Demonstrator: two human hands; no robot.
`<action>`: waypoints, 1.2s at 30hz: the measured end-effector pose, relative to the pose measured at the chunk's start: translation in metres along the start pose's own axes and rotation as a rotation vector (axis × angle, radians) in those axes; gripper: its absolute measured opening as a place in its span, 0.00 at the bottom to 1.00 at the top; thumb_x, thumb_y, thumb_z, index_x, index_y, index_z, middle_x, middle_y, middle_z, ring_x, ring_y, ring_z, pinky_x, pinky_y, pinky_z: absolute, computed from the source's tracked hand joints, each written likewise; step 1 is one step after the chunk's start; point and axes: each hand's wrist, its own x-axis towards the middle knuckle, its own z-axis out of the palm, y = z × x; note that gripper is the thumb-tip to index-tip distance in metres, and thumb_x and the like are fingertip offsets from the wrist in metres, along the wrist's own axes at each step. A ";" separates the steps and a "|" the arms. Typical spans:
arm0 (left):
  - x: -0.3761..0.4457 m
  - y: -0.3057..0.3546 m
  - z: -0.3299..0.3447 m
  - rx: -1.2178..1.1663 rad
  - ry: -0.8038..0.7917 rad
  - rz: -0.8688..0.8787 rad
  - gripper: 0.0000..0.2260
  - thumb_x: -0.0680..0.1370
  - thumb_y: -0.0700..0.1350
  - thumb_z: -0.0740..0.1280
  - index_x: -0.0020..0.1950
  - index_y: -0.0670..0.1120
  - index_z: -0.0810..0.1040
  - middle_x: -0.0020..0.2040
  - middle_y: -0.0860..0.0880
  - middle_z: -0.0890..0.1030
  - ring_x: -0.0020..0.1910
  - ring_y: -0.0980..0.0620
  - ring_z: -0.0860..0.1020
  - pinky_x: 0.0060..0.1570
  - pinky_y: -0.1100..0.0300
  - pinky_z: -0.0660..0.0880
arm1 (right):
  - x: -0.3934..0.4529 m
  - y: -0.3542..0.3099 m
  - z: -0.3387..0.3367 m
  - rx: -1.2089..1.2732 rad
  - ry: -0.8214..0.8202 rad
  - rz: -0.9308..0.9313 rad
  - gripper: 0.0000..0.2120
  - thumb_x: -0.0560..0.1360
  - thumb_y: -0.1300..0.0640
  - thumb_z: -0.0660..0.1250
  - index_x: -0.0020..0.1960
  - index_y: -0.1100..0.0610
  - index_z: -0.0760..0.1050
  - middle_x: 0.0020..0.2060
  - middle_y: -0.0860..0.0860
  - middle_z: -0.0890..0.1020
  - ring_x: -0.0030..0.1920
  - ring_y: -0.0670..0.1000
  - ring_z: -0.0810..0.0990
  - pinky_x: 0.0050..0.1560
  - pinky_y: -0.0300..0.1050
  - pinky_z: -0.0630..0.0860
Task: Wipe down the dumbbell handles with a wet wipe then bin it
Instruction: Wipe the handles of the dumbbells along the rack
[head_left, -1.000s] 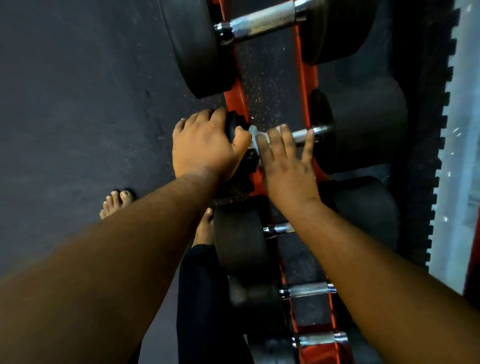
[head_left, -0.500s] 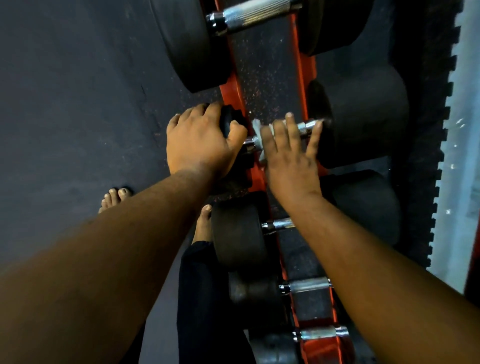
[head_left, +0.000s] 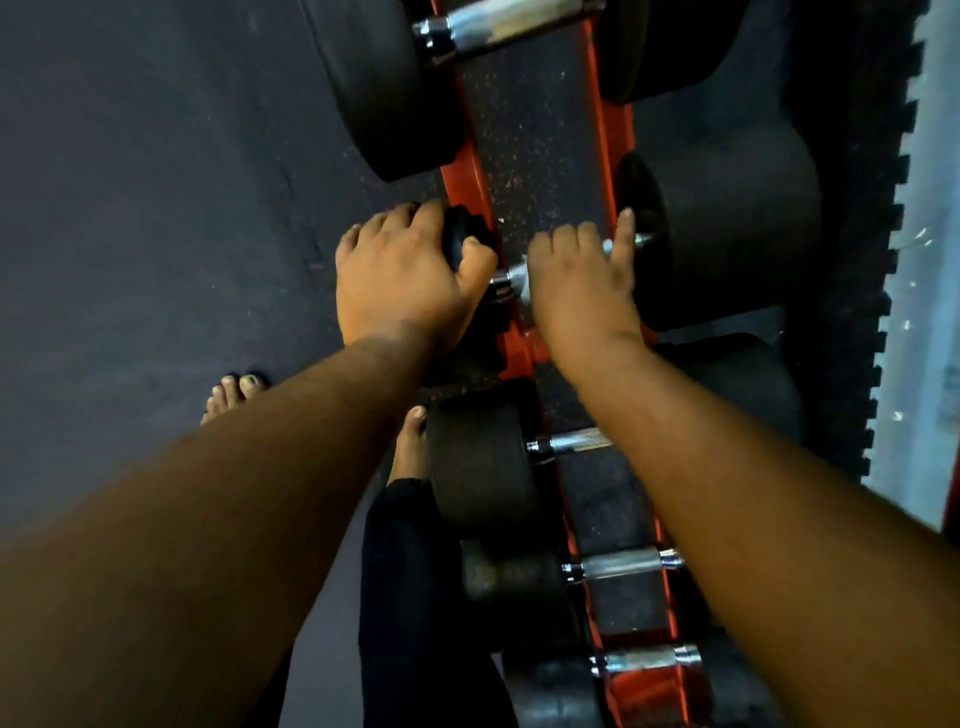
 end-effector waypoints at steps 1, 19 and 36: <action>0.001 0.001 -0.001 0.001 0.003 0.004 0.26 0.77 0.61 0.54 0.65 0.49 0.79 0.60 0.45 0.82 0.61 0.42 0.78 0.66 0.44 0.69 | 0.012 0.000 -0.009 -0.035 -0.062 -0.026 0.16 0.79 0.58 0.55 0.63 0.55 0.75 0.57 0.55 0.80 0.66 0.60 0.72 0.75 0.70 0.50; 0.000 0.002 -0.004 -0.015 -0.006 0.019 0.25 0.78 0.60 0.54 0.66 0.48 0.78 0.60 0.44 0.82 0.61 0.41 0.77 0.66 0.44 0.69 | -0.005 0.020 -0.012 -0.475 -0.043 0.029 0.27 0.83 0.50 0.53 0.75 0.66 0.60 0.75 0.66 0.64 0.79 0.66 0.52 0.77 0.61 0.39; -0.001 0.004 -0.003 -0.017 0.021 0.018 0.24 0.78 0.59 0.55 0.66 0.48 0.78 0.61 0.43 0.82 0.62 0.39 0.77 0.65 0.44 0.70 | -0.016 0.001 -0.001 2.725 0.382 1.246 0.07 0.79 0.67 0.62 0.50 0.58 0.78 0.49 0.54 0.83 0.57 0.55 0.79 0.71 0.60 0.68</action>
